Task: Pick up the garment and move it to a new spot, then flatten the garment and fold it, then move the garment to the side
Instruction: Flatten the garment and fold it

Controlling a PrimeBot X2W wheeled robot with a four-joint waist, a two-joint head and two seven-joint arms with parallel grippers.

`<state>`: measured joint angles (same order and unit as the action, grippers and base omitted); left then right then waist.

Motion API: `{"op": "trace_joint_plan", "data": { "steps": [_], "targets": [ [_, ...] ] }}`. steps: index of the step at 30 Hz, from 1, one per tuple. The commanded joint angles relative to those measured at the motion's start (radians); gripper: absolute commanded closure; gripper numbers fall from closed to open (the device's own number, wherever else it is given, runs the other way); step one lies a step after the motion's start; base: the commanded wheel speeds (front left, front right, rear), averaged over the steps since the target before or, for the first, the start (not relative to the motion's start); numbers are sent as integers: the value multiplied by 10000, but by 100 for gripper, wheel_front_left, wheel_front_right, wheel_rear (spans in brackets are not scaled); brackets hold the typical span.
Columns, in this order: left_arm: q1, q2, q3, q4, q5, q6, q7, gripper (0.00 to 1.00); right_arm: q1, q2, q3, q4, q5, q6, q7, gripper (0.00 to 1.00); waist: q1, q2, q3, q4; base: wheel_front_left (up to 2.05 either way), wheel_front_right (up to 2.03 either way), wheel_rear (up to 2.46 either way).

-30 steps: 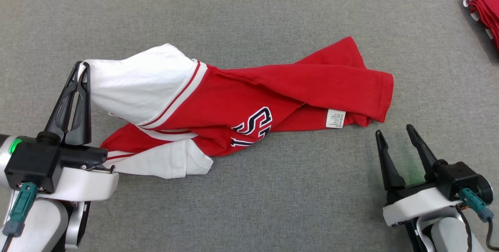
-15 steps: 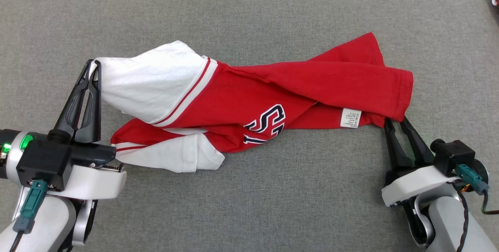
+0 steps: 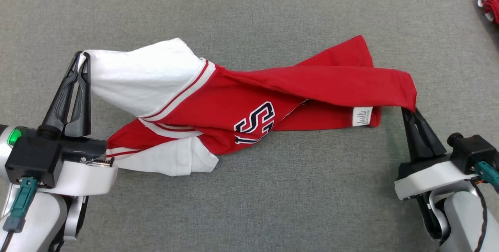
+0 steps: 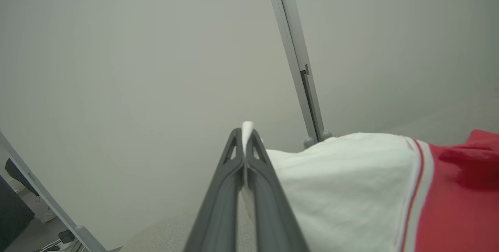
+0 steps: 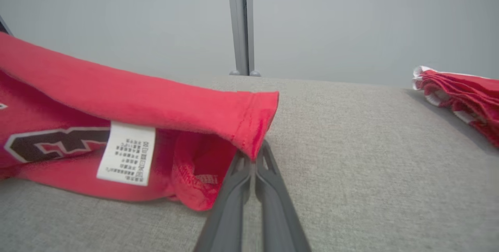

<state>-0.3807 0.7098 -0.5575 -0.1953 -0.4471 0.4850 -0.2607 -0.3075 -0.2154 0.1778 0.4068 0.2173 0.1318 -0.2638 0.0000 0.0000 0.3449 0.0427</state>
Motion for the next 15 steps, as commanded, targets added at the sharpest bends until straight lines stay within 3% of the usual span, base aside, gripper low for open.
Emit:
{"op": "trace_joint_plan", "data": {
  "steps": [1,7,12,15],
  "targets": [
    [-112,104,128,-118,101,-39,-61,100,108,-77,-181,-248,98,-25,-9,100,0,0,-190,-156,0,0,0],
    [-1118,509,254,-461,309,-627,129,100,-333,-376,-556,-1245,307,-25,-9,100,0,0,-519,-534,0,0,0],
    [-3247,762,231,-327,599,-1746,629,100,-1729,-935,-455,-1459,507,-25,-9,100,0,0,-440,-843,0,0,0],
    [-4835,576,116,187,660,-2514,1085,100,-3053,-1203,-344,-1138,672,-25,-9,100,0,0,-156,-1014,0,0,0]
  ]
}}
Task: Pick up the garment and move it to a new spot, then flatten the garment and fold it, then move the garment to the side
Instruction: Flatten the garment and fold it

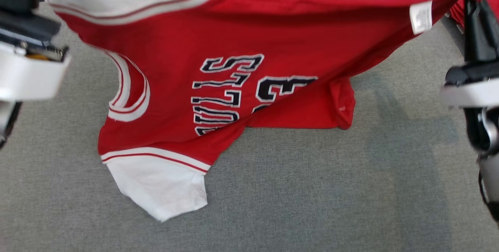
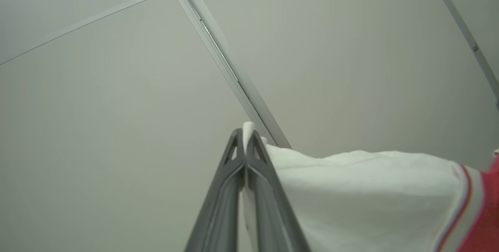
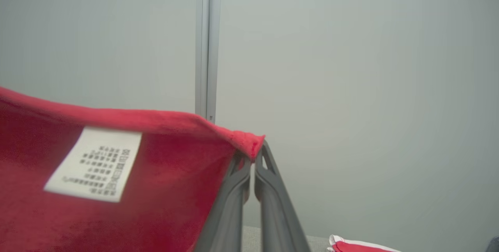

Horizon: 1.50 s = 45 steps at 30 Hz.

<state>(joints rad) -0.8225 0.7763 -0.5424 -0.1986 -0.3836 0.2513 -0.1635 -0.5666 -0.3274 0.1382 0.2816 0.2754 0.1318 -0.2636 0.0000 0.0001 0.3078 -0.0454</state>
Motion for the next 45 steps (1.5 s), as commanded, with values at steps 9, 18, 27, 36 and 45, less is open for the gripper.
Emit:
{"op": "trace_joint_plan", "data": {
  "steps": [9,18,27,36,45],
  "targets": [
    [-5128,-914,-459,2811,869,-2097,395,100,-5087,-315,629,1585,502,-25,-10,100,0,-1,1802,-492,0,0,0],
    [-9649,-2118,-545,5779,2341,-2538,-937,100,-8583,-418,422,2409,-211,-25,-10,100,0,-1,2937,-615,0,0,0],
    [-8953,-2299,-75,3844,2511,-2445,-999,100,-7866,-971,567,1645,-550,-25,-9,100,0,-1,3424,-79,0,0,0],
    [-3107,-1991,1175,1000,1434,-2040,-1004,100,-4529,-1392,636,624,-47,-25,-10,100,0,-1,2768,352,0,0,0],
    [3394,-2933,2569,-701,256,-2346,-1005,100,161,-1768,183,-536,1158,-25,-9,100,0,-1,928,667,0,0,0]
  ]
}}
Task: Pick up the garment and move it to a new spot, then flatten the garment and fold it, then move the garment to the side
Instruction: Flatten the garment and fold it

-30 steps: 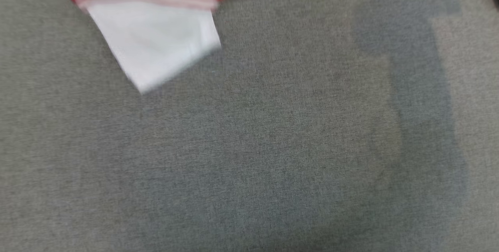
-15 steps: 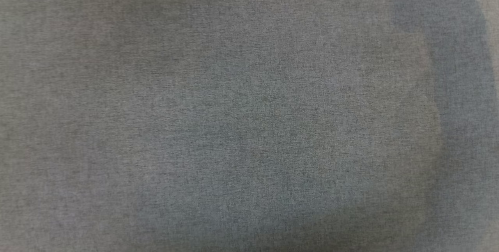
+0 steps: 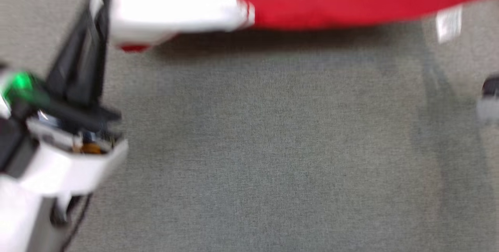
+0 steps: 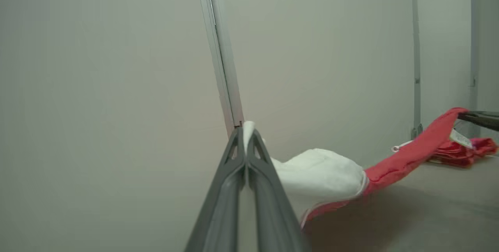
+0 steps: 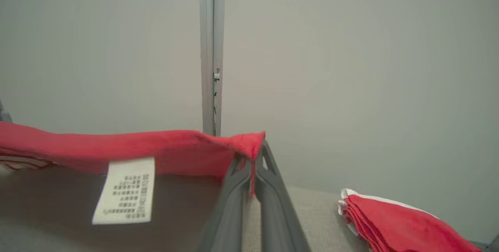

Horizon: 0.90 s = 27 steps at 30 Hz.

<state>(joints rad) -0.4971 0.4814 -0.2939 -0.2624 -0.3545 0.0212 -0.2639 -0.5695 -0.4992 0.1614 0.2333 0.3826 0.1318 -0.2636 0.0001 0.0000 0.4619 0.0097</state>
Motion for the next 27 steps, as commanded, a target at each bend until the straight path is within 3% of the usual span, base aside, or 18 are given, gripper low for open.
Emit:
{"op": "trace_joint_plan", "data": {
  "steps": [1,8,15,22,27],
  "targets": [
    [756,-104,233,-182,-139,-70,-2,100,701,-69,-74,-204,235,-25,-9,100,-1,0,-784,99,0,0,0],
    [4482,-613,893,-904,-415,-403,-1,100,3824,-84,-106,-1259,966,-25,-10,100,-1,0,-1680,-200,0,0,0],
    [6359,-432,704,-1516,-498,-670,53,100,5400,-429,-28,-1796,1414,-25,174,100,-1,0,-1949,-404,0,0,0],
    [6165,-402,235,-1467,-367,-540,923,100,5472,-446,1,-1629,1695,-25,719,100,-1,0,-1742,-533,0,0,0],
    [5369,-876,-20,-957,-312,-515,795,100,5032,-347,124,-1023,1913,-25,881,100,-1,0,-1358,-421,0,0,0]
  ]
}}
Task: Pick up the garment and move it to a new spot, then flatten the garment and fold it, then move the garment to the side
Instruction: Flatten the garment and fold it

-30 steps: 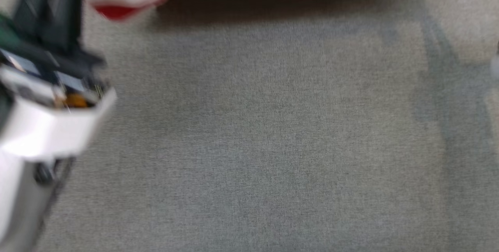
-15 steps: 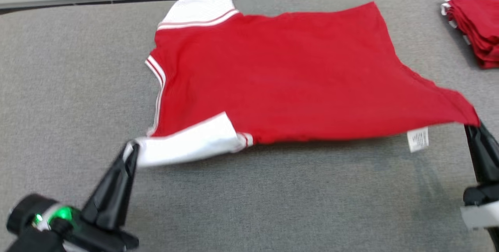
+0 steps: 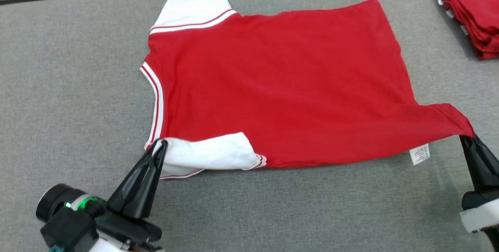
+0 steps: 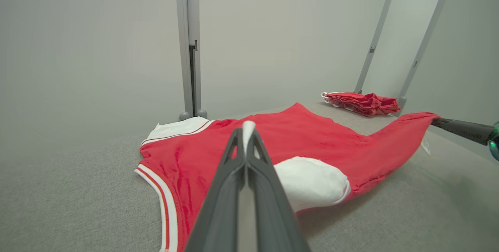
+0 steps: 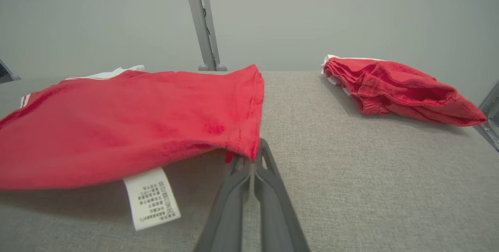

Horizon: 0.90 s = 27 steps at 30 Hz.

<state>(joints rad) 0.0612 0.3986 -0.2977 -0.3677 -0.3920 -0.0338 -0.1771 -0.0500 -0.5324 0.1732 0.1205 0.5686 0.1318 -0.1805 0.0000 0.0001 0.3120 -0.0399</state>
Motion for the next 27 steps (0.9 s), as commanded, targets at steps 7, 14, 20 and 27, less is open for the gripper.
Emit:
{"op": "trace_joint_plan", "data": {
  "steps": [7,14,20,27],
  "targets": [
    [-1573,-346,15,921,235,-73,-376,100,-873,-100,75,572,207,-25,232,100,0,-1,715,397,0,0,0],
    [-3133,-359,-68,1607,525,-312,-512,100,-1768,-228,118,599,342,-25,452,100,0,-1,1226,648,0,0,0],
    [-4250,-432,-277,2409,710,-492,-565,100,-2511,-270,107,687,339,-25,632,100,0,-1,1623,742,0,0,0],
    [-4901,-753,-424,3263,729,-442,-673,0,-2802,-40,-83,904,158,-25,445,0,0,-1,1736,783,0,0,0]
  ]
}}
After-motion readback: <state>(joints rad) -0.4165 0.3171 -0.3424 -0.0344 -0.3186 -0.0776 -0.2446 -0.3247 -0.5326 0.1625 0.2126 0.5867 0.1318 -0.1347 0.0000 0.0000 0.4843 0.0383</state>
